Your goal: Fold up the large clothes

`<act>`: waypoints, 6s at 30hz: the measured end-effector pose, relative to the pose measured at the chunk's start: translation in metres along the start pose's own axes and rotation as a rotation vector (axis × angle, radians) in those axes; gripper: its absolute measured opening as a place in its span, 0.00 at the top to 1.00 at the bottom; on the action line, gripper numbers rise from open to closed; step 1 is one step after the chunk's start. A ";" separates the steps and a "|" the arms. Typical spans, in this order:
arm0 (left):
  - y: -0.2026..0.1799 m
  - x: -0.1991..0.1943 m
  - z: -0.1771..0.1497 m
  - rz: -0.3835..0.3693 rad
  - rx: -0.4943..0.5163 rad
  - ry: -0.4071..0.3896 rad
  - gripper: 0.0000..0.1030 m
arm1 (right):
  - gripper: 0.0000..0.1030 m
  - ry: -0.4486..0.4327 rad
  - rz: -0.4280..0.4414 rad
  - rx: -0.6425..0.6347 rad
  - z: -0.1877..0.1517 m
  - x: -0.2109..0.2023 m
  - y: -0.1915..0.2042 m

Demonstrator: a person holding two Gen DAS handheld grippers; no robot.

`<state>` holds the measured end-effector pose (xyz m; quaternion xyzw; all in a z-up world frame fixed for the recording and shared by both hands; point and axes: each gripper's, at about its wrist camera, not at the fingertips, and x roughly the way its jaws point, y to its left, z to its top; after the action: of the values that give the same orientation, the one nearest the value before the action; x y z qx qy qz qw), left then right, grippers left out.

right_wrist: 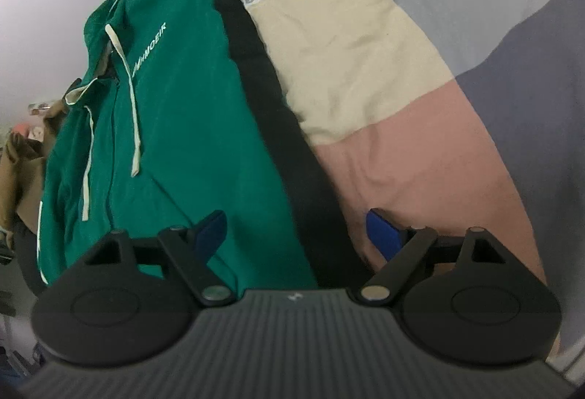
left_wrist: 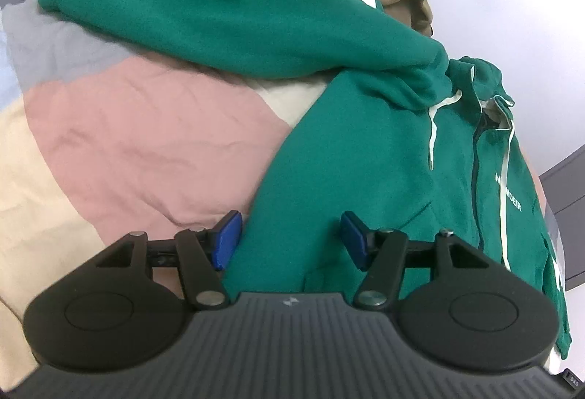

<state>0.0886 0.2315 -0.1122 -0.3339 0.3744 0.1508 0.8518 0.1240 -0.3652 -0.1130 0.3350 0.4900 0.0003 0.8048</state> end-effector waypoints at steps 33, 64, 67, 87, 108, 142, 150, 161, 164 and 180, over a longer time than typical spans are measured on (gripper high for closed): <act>-0.032 -0.075 -0.039 -0.402 0.086 0.135 0.84 | 0.90 -0.105 0.121 -0.545 -0.014 -0.107 0.066; -0.089 -0.115 -0.060 -0.106 0.371 0.139 0.40 | 0.43 -0.053 -0.027 -0.444 0.000 -0.125 0.029; -0.108 -0.120 -0.061 -0.107 0.404 0.105 0.40 | 0.43 -0.070 0.006 -0.462 -0.004 -0.121 0.043; -0.138 -0.170 -0.050 -0.063 0.453 -0.048 0.34 | 0.43 -0.085 0.106 -0.586 -0.031 -0.047 0.117; -0.191 -0.005 -0.108 -0.112 0.592 0.010 0.34 | 0.43 -0.241 -0.037 -0.714 -0.010 0.018 0.105; -0.178 0.032 -0.105 -0.163 0.532 0.054 0.34 | 0.15 -0.430 0.205 0.212 0.166 0.027 -0.120; -0.184 0.040 -0.104 -0.136 0.515 -0.001 0.34 | 0.25 -0.647 0.193 0.244 0.227 0.037 -0.157; -0.199 0.053 -0.098 -0.074 0.511 -0.072 0.34 | 0.91 -0.808 0.083 0.101 0.326 0.026 -0.190; -0.202 0.058 -0.094 -0.067 0.499 -0.080 0.34 | 0.91 -0.824 0.050 0.071 0.344 0.025 -0.191; -0.191 0.020 -0.072 -0.120 0.434 -0.167 0.34 | 0.90 -0.997 -0.102 -0.617 0.286 -0.093 0.029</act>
<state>0.1601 0.0429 -0.0757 -0.1509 0.3057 0.0429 0.9391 0.3109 -0.5275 0.0610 0.0213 0.0453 -0.0533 0.9973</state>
